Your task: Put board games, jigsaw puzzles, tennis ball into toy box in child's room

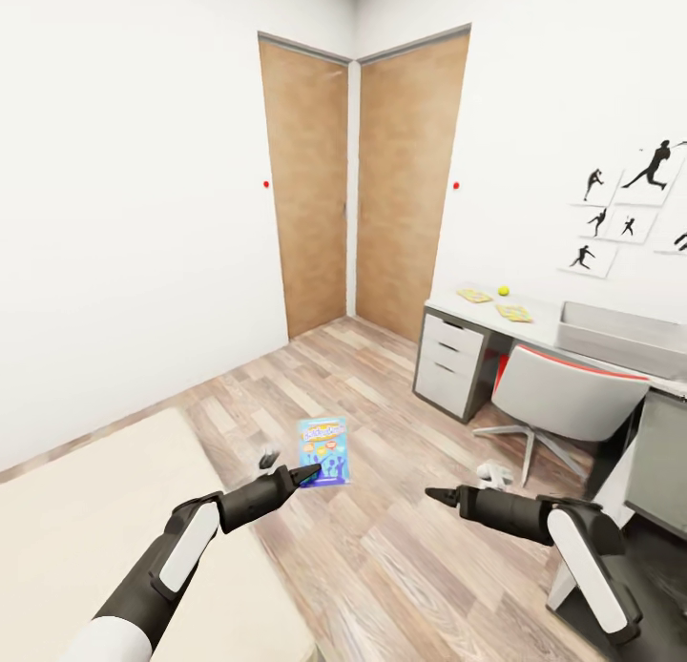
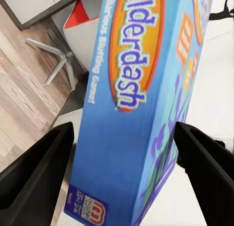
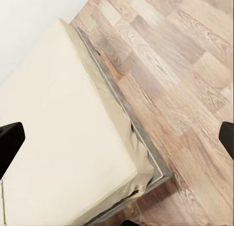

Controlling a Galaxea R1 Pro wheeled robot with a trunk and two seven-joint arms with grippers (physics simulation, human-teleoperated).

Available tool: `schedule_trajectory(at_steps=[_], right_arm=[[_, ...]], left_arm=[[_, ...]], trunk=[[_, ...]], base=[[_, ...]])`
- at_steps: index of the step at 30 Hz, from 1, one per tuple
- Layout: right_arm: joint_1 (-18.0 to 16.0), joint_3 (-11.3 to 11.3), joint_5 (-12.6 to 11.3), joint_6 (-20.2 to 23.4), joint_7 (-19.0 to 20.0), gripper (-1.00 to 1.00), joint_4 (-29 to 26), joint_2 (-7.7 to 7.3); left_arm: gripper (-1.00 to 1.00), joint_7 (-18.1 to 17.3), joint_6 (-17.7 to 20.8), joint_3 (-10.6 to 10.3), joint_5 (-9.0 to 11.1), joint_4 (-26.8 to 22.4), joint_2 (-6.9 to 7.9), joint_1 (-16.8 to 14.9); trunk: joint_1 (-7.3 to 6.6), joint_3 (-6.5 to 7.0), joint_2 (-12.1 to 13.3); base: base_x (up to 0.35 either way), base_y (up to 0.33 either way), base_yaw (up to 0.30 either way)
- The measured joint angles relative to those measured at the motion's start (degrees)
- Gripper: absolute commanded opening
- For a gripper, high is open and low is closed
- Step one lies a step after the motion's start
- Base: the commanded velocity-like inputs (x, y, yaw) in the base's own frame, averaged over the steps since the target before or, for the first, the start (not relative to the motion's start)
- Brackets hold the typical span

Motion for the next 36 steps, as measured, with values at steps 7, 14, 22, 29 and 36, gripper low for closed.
schedule_trajectory(at_steps=[7,14,22,29,36], right_arm=[[0.0,2.8,0.0,-1.1,-2.3,1.0,2.5,2.55],[0.0,3.3,-0.1,-1.4,-4.3,1.0,3.0,3.01],[0.0,3.4,-0.2,-1.6,-4.6,1.0,3.0,3.09],[0.0,3.3,-0.2,-1.6,-4.7,1.0,3.0,3.1],[0.0,3.3,-0.1,-1.6,-4.7,1.0,3.0,3.11]], left_arm=[[-1.0,0.0,0.0,0.0,0.0,0.0,0.0,0.0],[-1.0,0.0,0.0,0.0,0.0,0.0,0.0,0.0],[-1.0,0.0,0.0,0.0,0.0,0.0,0.0,0.0],[-1.0,0.0,0.0,0.0,0.1,0.0,0.0,0.0],[-1.0,0.0,0.1,0.0,0.2,0.0,0.01,0.0]], trunk=[[-1.11,1.21,2.0],[-1.11,1.51,2.0],[-1.11,1.85,2.0],[-1.11,2.15,2.0],[-1.11,2.36,2.0]], base=[[0.0,0.0,-0.255],[0.0,0.0,-0.257],[0.0,0.0,-0.246],[0.0,0.0,-0.223],[0.0,0.0,-0.122]])
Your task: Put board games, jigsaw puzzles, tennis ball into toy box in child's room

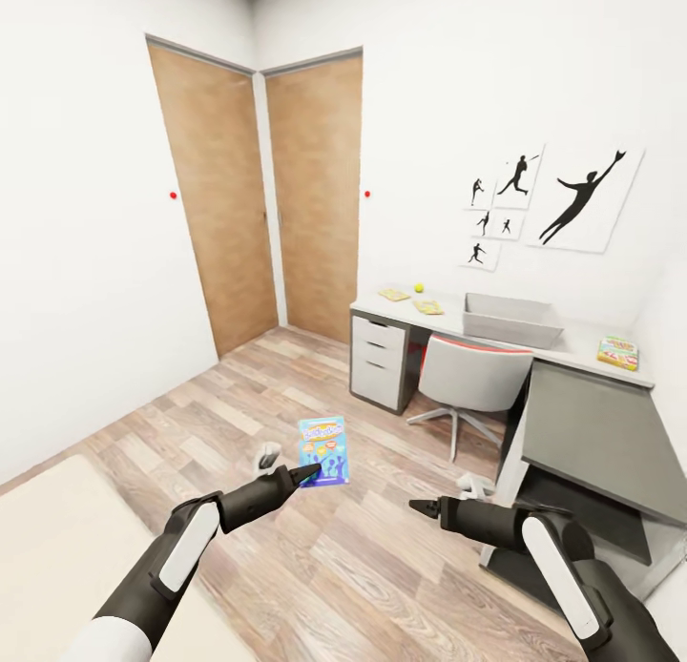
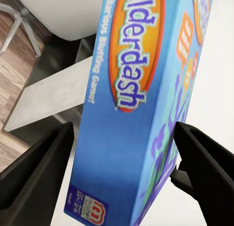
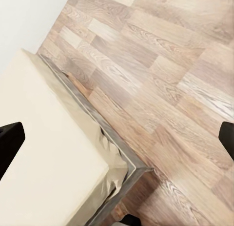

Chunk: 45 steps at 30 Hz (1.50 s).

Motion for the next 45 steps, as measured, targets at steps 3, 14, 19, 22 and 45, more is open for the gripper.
schedule_trajectory(at_steps=[3,14,19,22,45], right_arm=[[0.0,0.0,0.0,0.0,0.0,1.0,0.0,0.0],[0.0,0.0,0.0,0.0,0.0,1.0,0.0,-0.01],[0.0,0.0,0.0,0.0,0.0,1.0,0.0,-0.01],[0.0,0.0,0.0,0.0,0.0,1.0,0.0,-0.01],[0.0,0.0,0.0,0.0,0.0,1.0,0.0,-0.01]], left_arm=[[-1.0,0.0,0.0,0.0,0.0,0.0,0.0,0.0],[-1.0,0.0,0.0,0.0,0.0,0.0,-0.01,0.0],[-1.0,0.0,0.0,0.0,-0.1,0.0,-0.01,0.0],[-1.0,0.0,0.0,0.0,-0.1,0.0,-0.01,0.0],[-1.0,-0.2,-0.1,0.3,-0.2,0.0,0.06,0.0]], trunk=[[0.0,0.03,0.0],[0.0,0.07,0.0],[0.0,0.07,0.0],[0.0,0.07,0.0],[0.0,0.07,0.0]], base=[[0.0,0.0,-0.045],[0.0,0.0,-0.172],[0.0,0.0,-0.261],[0.0,0.0,-0.274],[0.0,0.0,-0.282]])
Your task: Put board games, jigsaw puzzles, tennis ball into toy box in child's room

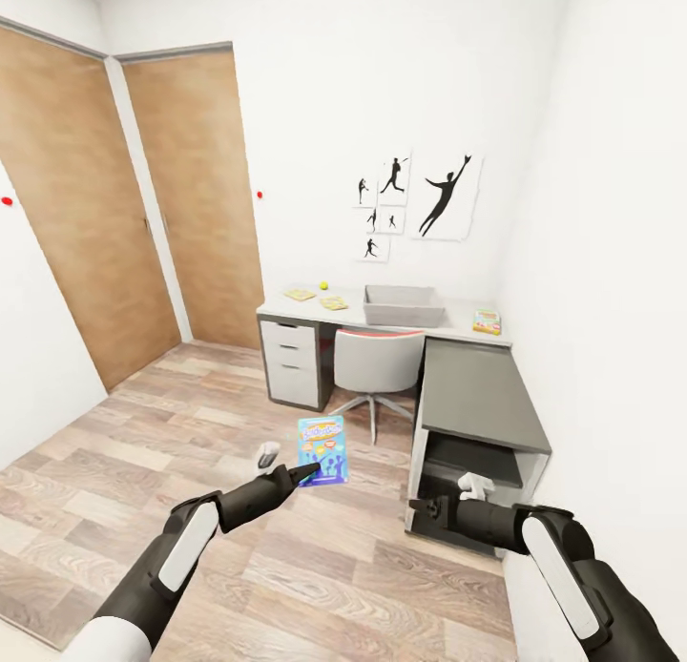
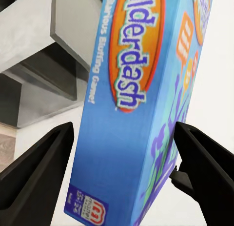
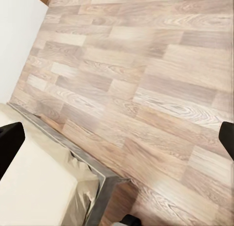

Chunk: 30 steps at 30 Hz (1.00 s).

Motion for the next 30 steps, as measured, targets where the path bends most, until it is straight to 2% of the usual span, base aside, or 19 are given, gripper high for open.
schedule_trajectory(at_steps=[19,30], right_arm=[[0.0,0.0,0.0,0.0,0.0,1.0,0.0,0.0],[0.0,0.0,0.0,0.0,0.1,1.0,0.0,0.01]], left_arm=[[-1.0,0.0,0.0,0.2,0.1,0.2,0.1,0.0],[-1.0,0.0,0.1,0.2,0.3,0.1,0.19,0.0]], trunk=[[0.0,0.0,0.0],[0.0,0.0,0.0]], base=[[0.0,0.0,-0.279],[0.0,0.0,-0.083]])
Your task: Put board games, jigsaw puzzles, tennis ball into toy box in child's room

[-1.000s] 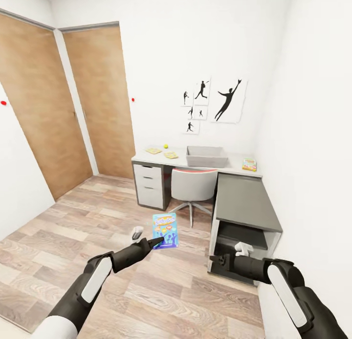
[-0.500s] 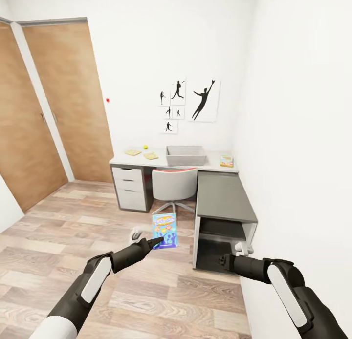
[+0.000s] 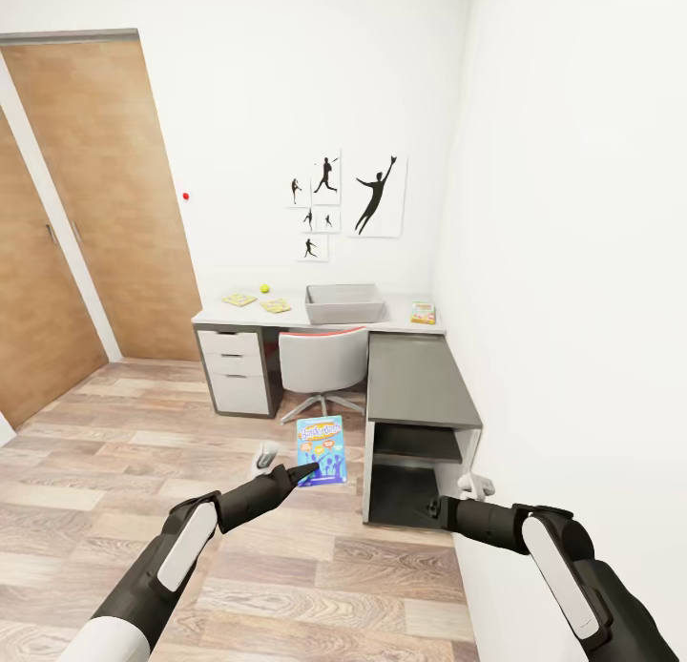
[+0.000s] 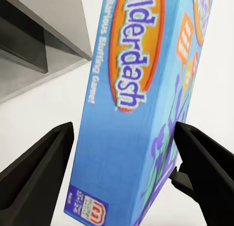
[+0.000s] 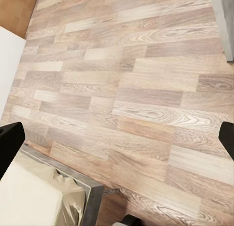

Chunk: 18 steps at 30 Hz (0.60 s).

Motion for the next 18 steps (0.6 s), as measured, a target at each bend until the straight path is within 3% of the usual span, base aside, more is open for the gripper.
schedule_trajectory(at_steps=[18], right_arm=[[0.0,0.0,-0.1,0.0,0.0,1.0,-0.1,0.0]], left_arm=[[-1.0,0.0,0.0,0.0,0.0,0.1,0.01,0.0]], trunk=[[0.0,0.0,0.0]], base=[[0.0,0.0,-0.094]])
